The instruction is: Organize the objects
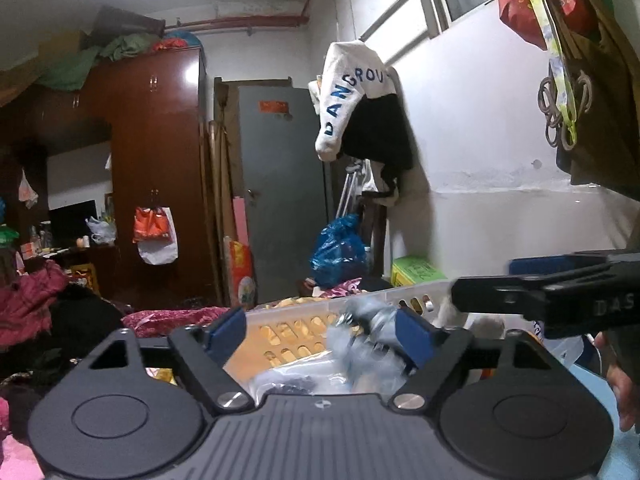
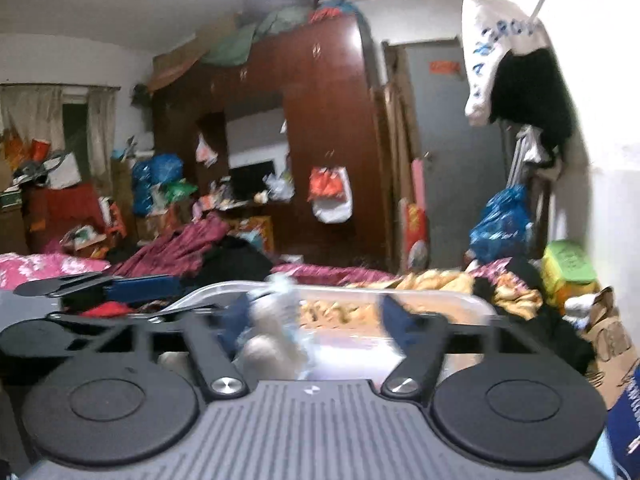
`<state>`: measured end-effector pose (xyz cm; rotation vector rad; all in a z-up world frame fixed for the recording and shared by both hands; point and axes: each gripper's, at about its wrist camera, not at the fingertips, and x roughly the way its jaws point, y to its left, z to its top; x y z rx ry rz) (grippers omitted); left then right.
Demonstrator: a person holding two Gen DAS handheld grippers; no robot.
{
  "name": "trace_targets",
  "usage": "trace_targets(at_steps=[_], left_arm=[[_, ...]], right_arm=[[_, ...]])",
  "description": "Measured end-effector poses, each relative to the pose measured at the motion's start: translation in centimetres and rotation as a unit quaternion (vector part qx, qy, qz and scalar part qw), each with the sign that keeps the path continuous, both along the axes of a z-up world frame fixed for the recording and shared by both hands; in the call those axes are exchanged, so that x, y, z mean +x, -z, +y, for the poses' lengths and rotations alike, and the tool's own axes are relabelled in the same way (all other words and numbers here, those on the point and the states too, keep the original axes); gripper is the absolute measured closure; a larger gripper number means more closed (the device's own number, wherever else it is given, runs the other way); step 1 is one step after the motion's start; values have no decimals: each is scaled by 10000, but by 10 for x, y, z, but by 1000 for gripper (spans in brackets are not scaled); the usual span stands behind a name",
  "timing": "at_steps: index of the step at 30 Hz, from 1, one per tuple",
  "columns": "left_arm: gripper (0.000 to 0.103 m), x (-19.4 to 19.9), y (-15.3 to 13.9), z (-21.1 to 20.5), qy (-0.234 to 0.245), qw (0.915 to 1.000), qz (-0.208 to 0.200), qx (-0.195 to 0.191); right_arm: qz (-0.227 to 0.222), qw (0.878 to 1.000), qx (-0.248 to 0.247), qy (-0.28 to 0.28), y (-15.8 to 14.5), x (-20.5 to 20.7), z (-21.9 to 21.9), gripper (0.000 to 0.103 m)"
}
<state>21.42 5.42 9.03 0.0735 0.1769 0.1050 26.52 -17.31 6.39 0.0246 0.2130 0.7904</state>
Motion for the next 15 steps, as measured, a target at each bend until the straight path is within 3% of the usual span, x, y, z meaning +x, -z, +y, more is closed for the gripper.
trace_targets(at_steps=[8,15], left_arm=[[6,-25,-12,-1,21,9997,-182,-164],[4,-53,-9,-9,451,9984,145,-313]], right_arm=[[55,9999,105,118,-15,-12,-30,0],[278,9989,-71,358,-19,-16,-36,0]])
